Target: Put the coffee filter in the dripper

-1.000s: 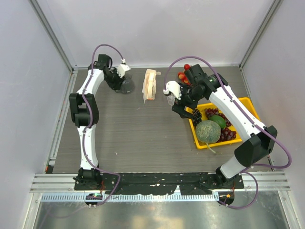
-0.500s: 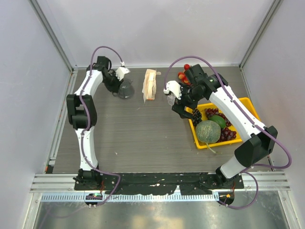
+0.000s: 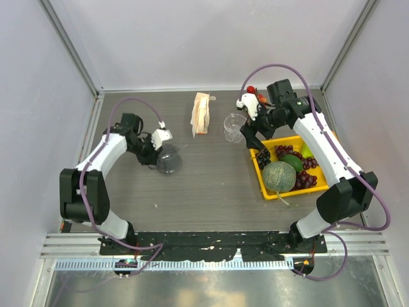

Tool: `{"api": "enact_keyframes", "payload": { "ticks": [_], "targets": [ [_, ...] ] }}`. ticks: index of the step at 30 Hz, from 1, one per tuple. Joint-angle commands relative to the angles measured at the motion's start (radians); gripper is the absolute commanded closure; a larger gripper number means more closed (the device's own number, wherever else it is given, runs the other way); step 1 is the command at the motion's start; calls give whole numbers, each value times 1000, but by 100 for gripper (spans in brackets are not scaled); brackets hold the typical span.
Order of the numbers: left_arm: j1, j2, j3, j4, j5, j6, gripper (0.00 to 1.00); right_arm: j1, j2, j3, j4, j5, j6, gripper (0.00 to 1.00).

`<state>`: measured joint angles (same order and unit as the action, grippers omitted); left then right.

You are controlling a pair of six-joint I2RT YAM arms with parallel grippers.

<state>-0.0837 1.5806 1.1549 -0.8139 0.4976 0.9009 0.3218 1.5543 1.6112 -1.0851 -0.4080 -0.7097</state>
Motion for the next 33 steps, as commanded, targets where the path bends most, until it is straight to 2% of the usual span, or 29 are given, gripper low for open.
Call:
{"api": "enact_keyframes", "payload": {
  "ticks": [1, 7, 13, 24, 29, 32, 33],
  "targets": [
    [-105, -117, -130, 142, 64, -2, 100, -49, -45, -4, 77, -84, 90, 5],
    [-286, -189, -224, 317, 27, -95, 100, -99, -57, -23, 96, -117, 131, 5],
    [-464, -148, -236, 407, -49, -97, 100, -110, -92, -72, 103, -117, 133, 5],
    [-568, -108, -235, 417, -143, -57, 99, -119, -129, -120, 106, -104, 134, 5],
    [-582, -99, -218, 377, -149, -63, 90, -124, -128, -120, 108, -101, 138, 5],
    [-580, -96, -187, 322, -146, -72, 75, -124, -122, -119, 113, -101, 127, 5],
    [-580, -96, -176, 308, -145, -79, 66, -122, -117, -117, 116, -98, 121, 5]
  ]
}}
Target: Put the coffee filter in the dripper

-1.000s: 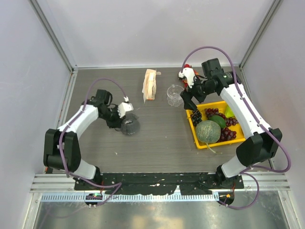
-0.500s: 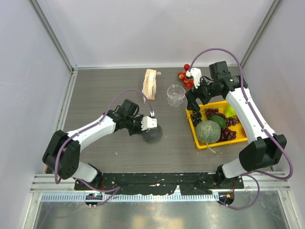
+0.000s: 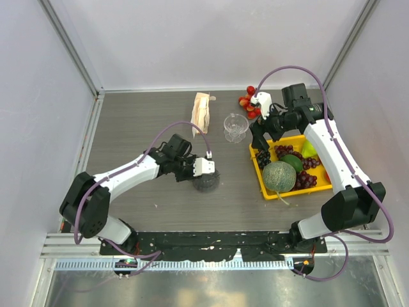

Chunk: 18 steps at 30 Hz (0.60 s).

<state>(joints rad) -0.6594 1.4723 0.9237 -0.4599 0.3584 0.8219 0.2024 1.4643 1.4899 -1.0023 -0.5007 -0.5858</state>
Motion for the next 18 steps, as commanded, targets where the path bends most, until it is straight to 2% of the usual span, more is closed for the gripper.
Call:
{"api": "enact_keyframes", "payload": {
  "ticks": [1, 4, 5, 6, 7, 10, 13, 18],
  "targets": [
    [-6, 10, 66, -57, -1, -9, 62, -4, -24, 7, 42, 1, -12, 5],
    [-5, -7, 81, -89, 2, -17, 47, -11, 8, 26, 57, 4, -40, 5],
    [-2, -12, 87, -101, 4, -17, 38, -12, 19, 39, 65, 4, -48, 5],
    [0, -20, 92, -114, 10, -17, 35, -14, 45, 52, 67, 5, -52, 5],
    [6, -30, 96, -123, 17, -21, 21, -15, 72, 73, 73, 7, -54, 5],
    [29, -75, 116, -148, 62, -53, 13, -18, 142, 145, 99, 8, -7, 4],
    [61, -141, 139, -149, 77, -102, 9, -17, 203, 178, 175, 36, 144, 0],
    [141, -198, 181, -123, 94, -242, 6, -24, 237, 136, 309, 134, 401, 0]
  ]
}}
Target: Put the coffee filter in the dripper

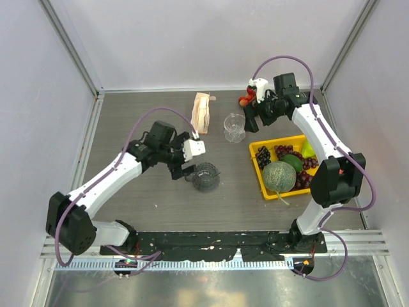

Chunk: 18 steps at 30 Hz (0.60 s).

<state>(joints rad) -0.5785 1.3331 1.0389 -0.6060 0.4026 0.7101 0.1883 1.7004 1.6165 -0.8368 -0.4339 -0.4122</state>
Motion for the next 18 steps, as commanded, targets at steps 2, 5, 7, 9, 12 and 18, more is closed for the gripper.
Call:
{"api": "enact_keyframes", "payload": {
  "ticks": [2, 5, 7, 9, 12, 18],
  "targets": [
    [103, -57, 98, 34, 82, -211, 5, -23, 19, -15, 194, 51, 317, 0],
    [141, -42, 145, 19, 142, -273, 5, -41, 68, -7, 257, 3, 407, 4],
    [141, -40, 158, 0, 148, -279, 5, -38, 113, 51, 277, -5, 411, 6],
    [140, -48, 153, 2, 148, -290, 4, -26, 171, 132, 275, 4, 406, 7],
    [143, -66, 139, 2, 130, -297, 4, -9, 263, 250, 269, 46, 386, 10],
    [160, -112, 112, -18, 110, -291, 4, 29, 402, 381, 257, 129, 345, 19]
  ]
}}
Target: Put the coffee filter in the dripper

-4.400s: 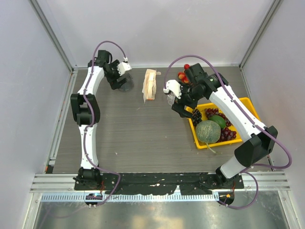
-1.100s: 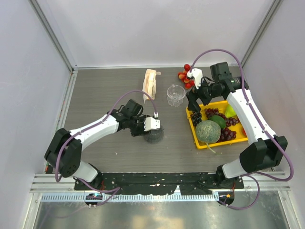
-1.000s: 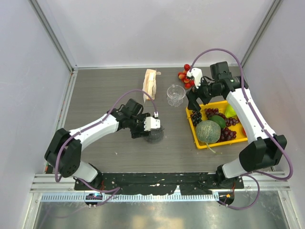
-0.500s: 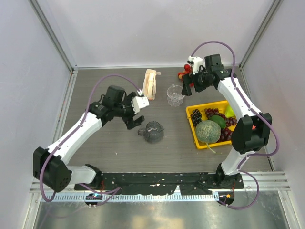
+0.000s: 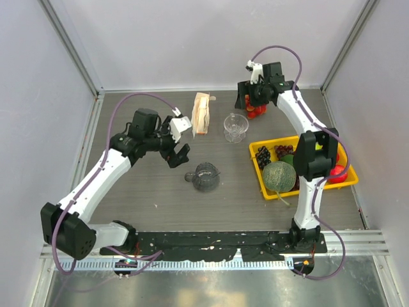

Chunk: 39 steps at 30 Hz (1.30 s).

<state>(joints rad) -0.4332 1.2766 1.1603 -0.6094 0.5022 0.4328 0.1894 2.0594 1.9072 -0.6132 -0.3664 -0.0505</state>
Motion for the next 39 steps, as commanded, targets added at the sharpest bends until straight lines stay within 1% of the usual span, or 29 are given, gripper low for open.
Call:
{"api": "enact_keyframes", "payload": {
  "ticks": [1, 8, 12, 14, 17, 20, 24, 28, 33, 36, 39],
  "targets": [
    [16, -60, -11, -21, 7, -8, 4, 30, 54, 113, 32, 72, -22, 20],
    [37, -85, -21, -35, -2, -2, 3, 90, 175, 213, 41, 129, -46, 23],
    [40, -102, -34, -36, -10, 4, 3, 110, 222, 248, 29, 162, -51, 27],
    [40, -114, -43, -38, -14, 12, 4, 119, 242, 262, 10, 173, -49, 30],
    [45, -128, -54, -39, -19, 20, 4, 131, 261, 274, -48, 172, -51, 30],
    [51, -141, -65, -32, -11, 15, 4, 142, 266, 271, -85, 172, -64, 33],
    [56, -146, -79, -23, -7, 12, 3, 156, 263, 271, -123, 142, -75, 42],
    [59, -145, -79, -15, -2, 11, 3, 168, 257, 271, -171, 113, -117, 49],
    [62, -140, -73, -12, 1, 15, 3, 191, 243, 253, -207, 115, -199, 51],
    [65, -140, -73, -9, 7, 12, 3, 206, 222, 222, -220, 124, -244, 54],
    [67, -141, -73, -9, 10, 14, 3, 220, 205, 201, -237, 115, -325, 55]
  ]
}}
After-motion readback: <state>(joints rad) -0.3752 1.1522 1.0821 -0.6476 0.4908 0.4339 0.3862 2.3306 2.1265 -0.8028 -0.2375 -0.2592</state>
